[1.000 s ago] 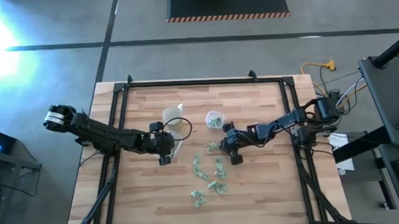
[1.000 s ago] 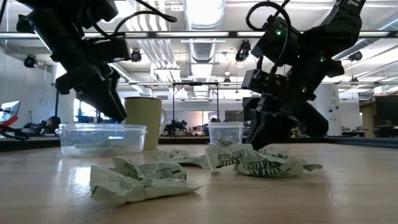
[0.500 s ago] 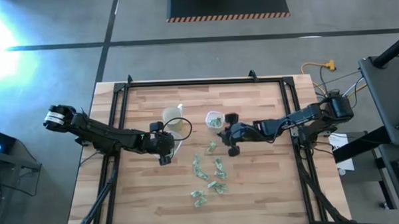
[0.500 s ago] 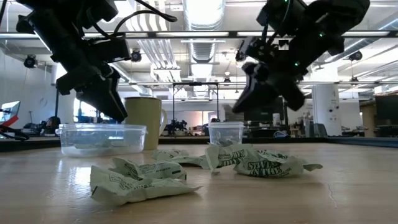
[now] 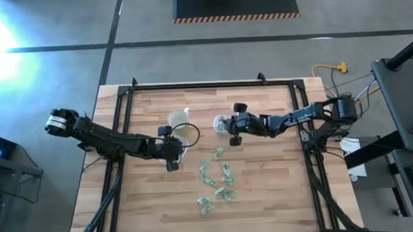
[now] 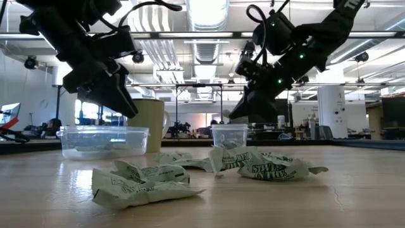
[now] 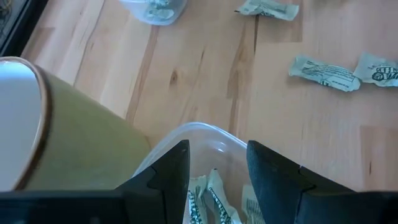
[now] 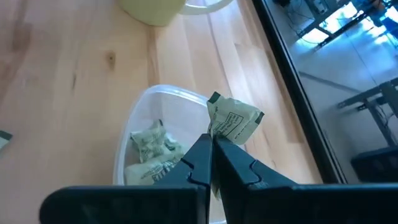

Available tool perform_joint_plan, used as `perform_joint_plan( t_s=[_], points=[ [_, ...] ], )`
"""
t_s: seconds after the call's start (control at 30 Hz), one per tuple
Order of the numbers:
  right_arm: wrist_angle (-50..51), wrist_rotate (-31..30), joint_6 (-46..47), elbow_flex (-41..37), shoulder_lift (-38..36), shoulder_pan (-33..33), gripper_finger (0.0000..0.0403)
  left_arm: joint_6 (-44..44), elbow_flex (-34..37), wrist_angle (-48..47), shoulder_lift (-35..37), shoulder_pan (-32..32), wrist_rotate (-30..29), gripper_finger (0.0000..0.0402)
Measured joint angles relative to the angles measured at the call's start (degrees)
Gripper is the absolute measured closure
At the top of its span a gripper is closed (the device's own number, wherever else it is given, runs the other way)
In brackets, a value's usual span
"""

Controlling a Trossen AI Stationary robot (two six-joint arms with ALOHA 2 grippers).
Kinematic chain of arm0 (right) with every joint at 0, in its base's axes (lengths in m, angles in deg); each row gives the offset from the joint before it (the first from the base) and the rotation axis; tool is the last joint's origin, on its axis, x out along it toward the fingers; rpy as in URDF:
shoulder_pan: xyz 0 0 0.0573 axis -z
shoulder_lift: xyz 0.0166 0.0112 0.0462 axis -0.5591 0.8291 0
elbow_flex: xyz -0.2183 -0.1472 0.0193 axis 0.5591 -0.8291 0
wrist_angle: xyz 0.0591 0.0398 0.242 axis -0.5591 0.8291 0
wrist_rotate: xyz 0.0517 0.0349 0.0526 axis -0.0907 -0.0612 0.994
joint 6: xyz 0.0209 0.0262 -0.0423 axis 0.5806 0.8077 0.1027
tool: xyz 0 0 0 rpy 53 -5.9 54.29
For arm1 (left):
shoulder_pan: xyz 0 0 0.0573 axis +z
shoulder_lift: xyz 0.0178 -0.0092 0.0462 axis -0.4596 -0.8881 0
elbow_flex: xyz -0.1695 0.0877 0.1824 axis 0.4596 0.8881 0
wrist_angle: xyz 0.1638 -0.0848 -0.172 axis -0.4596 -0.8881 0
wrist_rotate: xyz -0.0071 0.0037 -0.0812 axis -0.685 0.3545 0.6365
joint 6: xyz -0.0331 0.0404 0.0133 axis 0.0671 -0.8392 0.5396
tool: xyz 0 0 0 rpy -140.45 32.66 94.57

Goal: Pick and place items into bin
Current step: Put the stevia packet into the top transparent bin, then put the stevia packet into the bottom transparent bin

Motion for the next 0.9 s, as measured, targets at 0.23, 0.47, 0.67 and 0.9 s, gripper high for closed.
perform_joint_plan(
  t_s=[0.23, 0.47, 0.67, 0.9],
  points=[
    [-0.2, 0.1, 0.0, 0.0, 0.2, 0.0, 0.039, 0.0, 0.0, 0.0, 0.0, 0.0, 0.0, 0.0258],
    [1.5, 0.1, 0.7, 0.0, 0.2, 0.0, 0.0336, 0.2, 0.0, 0.0, 0.0, 0.0, 0.0, 0.0258],
    [1.5, 0.0, -0.4, 0.0, -0.6, -0.2, 0.0292, 0.2, 0.0, 0.2, 0.0, 0.0, 0.0, 0.0258],
    [2.5, -0.2, -0.3, 0.0, -4.0, -2.7, 0.0281, -0.3, -0.1, 4.3, 0.0, 0.0, 0.5, 0.0258]
  ],
)
